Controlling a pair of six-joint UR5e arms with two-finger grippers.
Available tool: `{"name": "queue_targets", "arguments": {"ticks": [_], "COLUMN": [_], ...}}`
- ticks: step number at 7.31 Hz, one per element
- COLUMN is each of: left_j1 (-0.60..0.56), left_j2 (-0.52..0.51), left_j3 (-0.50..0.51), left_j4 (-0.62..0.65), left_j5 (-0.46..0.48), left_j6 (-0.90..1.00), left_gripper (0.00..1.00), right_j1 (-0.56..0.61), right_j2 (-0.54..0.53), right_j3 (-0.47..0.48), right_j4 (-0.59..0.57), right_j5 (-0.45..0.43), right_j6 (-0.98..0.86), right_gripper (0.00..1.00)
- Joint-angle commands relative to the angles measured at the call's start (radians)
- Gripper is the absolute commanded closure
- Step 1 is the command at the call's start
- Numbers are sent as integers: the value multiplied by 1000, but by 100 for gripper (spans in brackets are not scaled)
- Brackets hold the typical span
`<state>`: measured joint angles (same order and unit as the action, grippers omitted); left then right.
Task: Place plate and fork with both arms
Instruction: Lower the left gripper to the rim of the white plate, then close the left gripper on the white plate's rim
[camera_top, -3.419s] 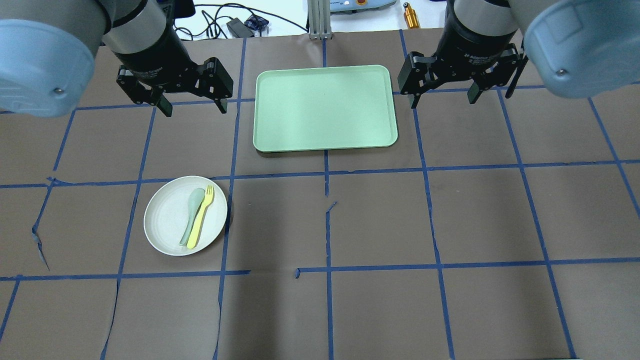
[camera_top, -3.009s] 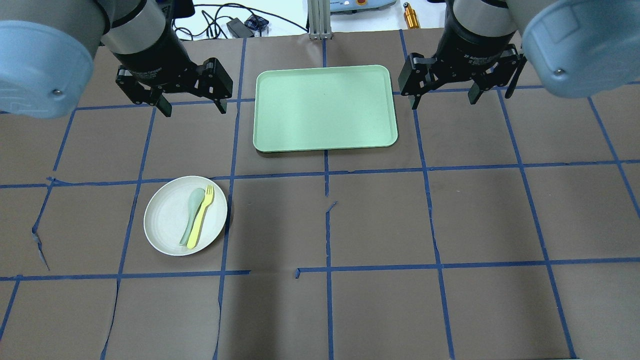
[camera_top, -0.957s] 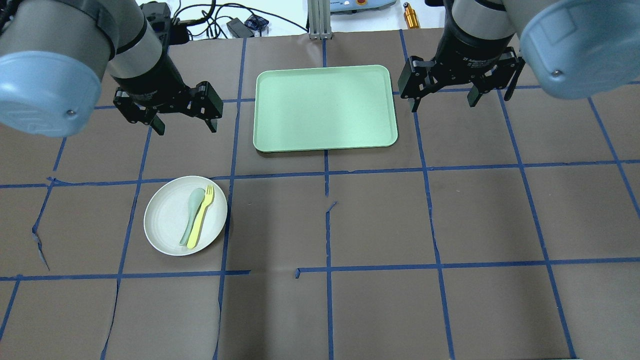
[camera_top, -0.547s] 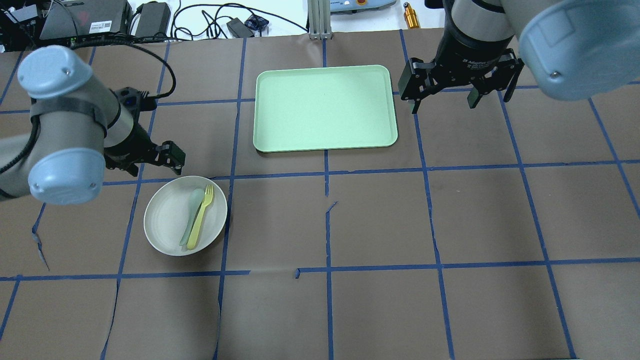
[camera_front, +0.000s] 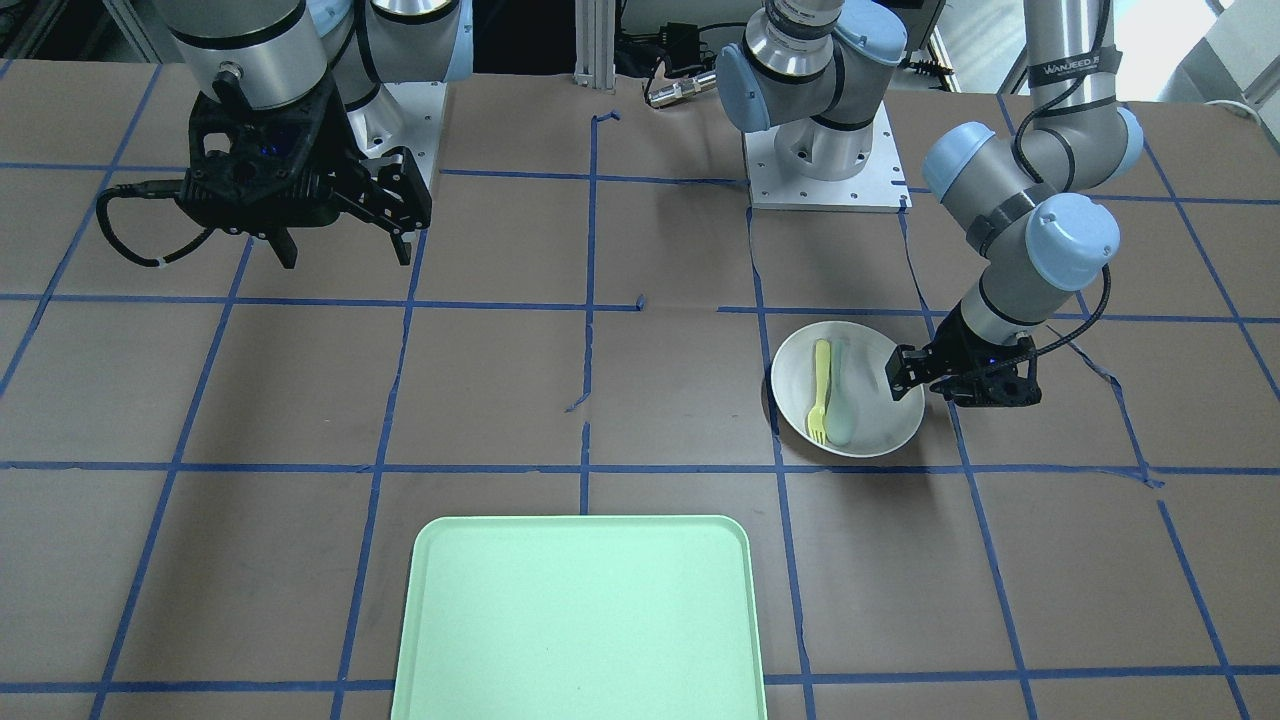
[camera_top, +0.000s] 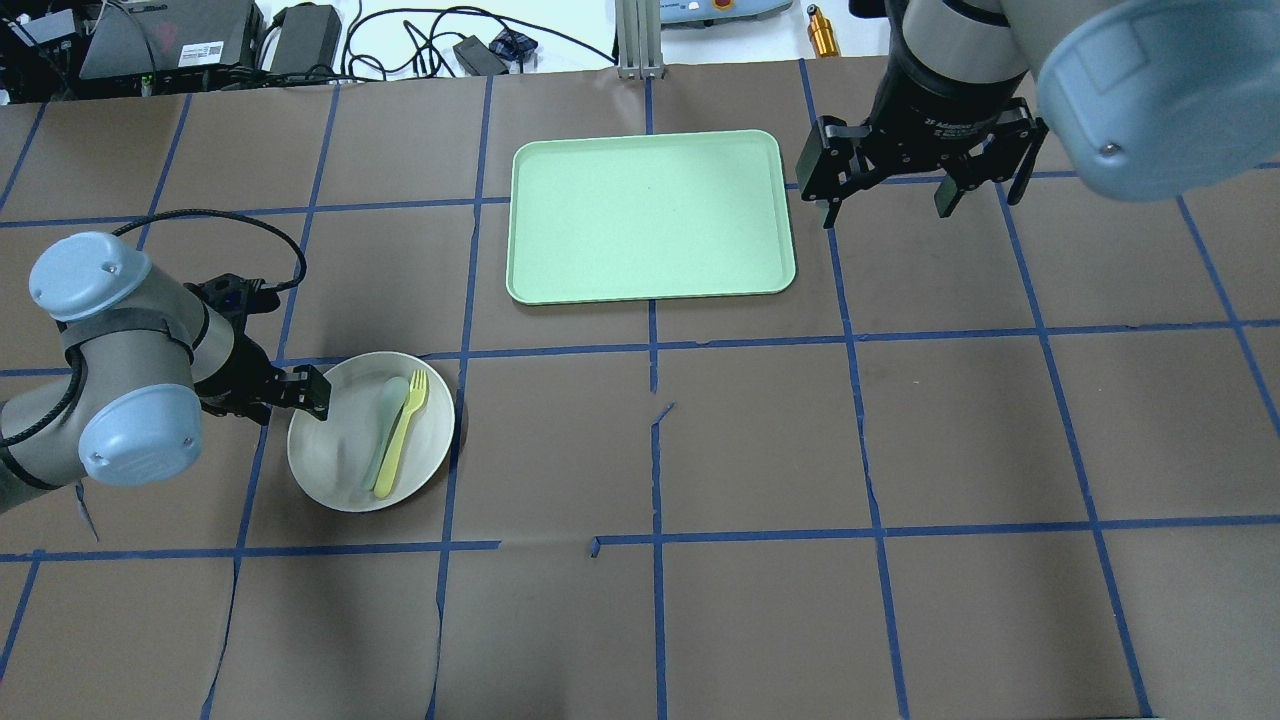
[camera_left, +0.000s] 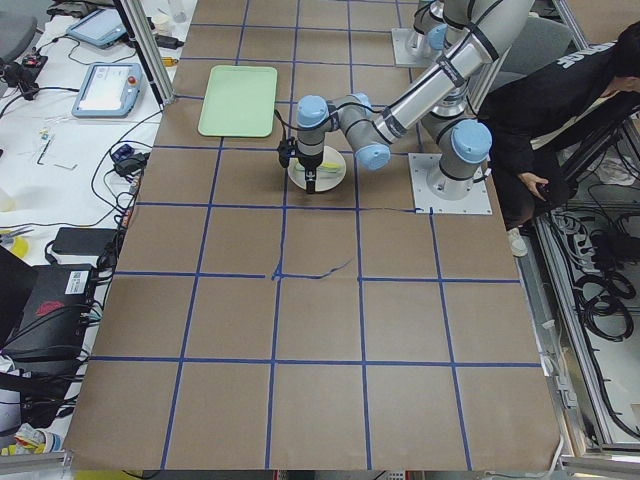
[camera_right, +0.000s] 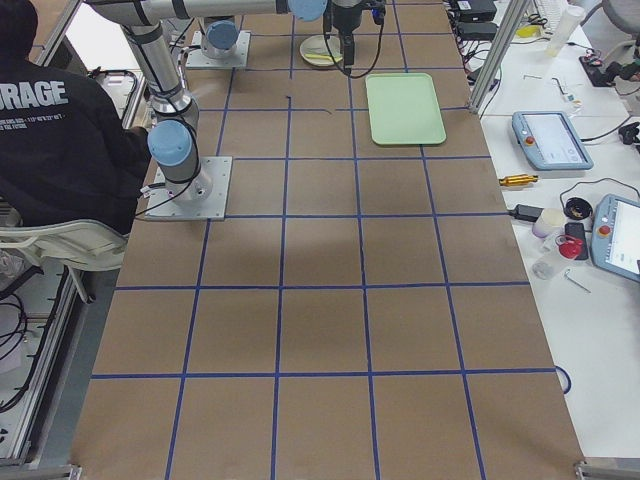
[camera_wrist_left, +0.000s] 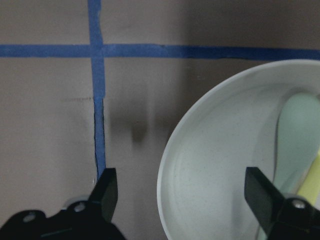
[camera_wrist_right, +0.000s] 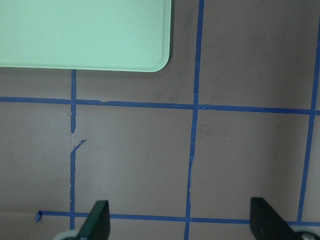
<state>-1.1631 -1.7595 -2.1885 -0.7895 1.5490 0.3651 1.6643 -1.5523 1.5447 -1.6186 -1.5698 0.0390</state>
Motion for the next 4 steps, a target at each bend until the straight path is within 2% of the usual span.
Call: {"name": "queue_targets", "arguments": {"ticks": [1,2,3,4], "left_j1": [6,6,6,6], "left_j2": [-37,-38,-37,-32], "left_j3": [-4,4,6,6], "left_j4": [4,3,4,1], "left_j5": [11,41,40,33], "left_j6": [5,5,2,6], "left_gripper": [68,95,100,100], "right_j1": [0,0,0,0], "right_j2": [0,0,0,0], "right_j3": [-2,0,0,0], "right_j4": [-1,0,-1,-1], "right_j5": [1,1,1,1], "right_j6": [1,-1,1,1], "right_gripper": [0,0,0,0]}}
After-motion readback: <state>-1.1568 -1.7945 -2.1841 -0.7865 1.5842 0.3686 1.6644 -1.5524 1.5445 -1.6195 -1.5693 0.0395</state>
